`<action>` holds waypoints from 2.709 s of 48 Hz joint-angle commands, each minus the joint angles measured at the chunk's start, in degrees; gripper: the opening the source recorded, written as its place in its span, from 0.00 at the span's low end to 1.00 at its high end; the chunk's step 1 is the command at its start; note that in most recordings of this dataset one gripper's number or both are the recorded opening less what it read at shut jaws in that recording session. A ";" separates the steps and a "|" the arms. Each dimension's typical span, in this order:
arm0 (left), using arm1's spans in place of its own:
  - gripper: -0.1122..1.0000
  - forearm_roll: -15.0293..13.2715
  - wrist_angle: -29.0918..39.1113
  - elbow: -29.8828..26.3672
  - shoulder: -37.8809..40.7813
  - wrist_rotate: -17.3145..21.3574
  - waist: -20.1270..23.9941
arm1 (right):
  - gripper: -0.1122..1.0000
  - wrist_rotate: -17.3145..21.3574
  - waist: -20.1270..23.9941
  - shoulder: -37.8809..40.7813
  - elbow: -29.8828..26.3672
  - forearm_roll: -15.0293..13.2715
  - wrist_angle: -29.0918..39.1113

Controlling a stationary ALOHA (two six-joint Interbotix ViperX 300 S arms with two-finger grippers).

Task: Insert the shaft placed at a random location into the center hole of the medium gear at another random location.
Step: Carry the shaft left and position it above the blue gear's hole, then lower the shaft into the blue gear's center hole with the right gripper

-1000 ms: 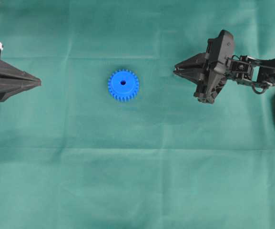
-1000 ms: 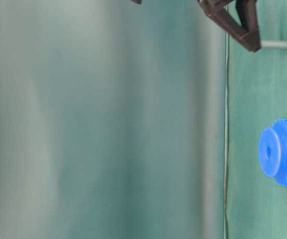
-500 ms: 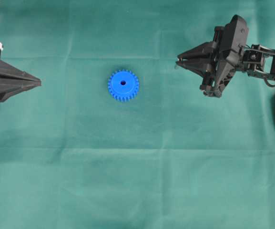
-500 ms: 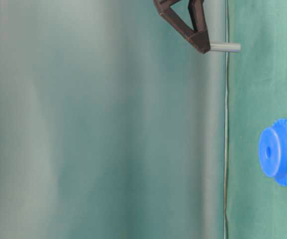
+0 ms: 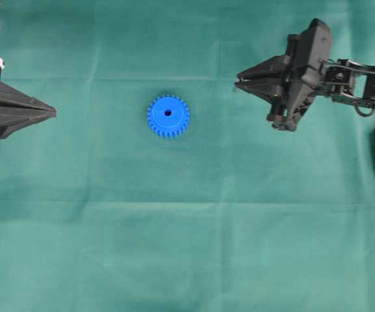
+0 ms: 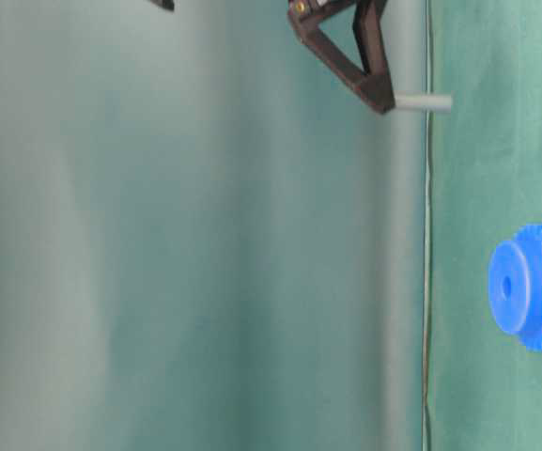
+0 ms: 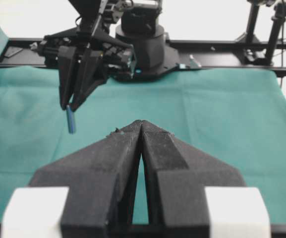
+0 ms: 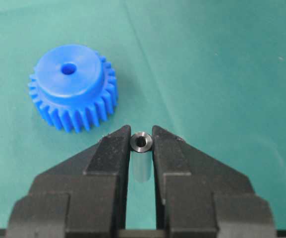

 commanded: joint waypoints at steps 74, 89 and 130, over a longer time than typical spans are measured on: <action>0.10 0.26 -0.26 -1.32 0.53 -0.09 0.18 | 0.22 -0.18 6.24 18.46 -24.17 0.35 4.04; 0.10 0.26 -0.26 -1.32 0.53 -0.09 0.18 | 0.22 0.44 6.24 21.09 -24.43 0.70 3.78; 0.10 0.18 -0.26 -1.32 0.53 -0.09 0.18 | 0.22 0.09 6.24 16.08 -24.08 0.53 4.92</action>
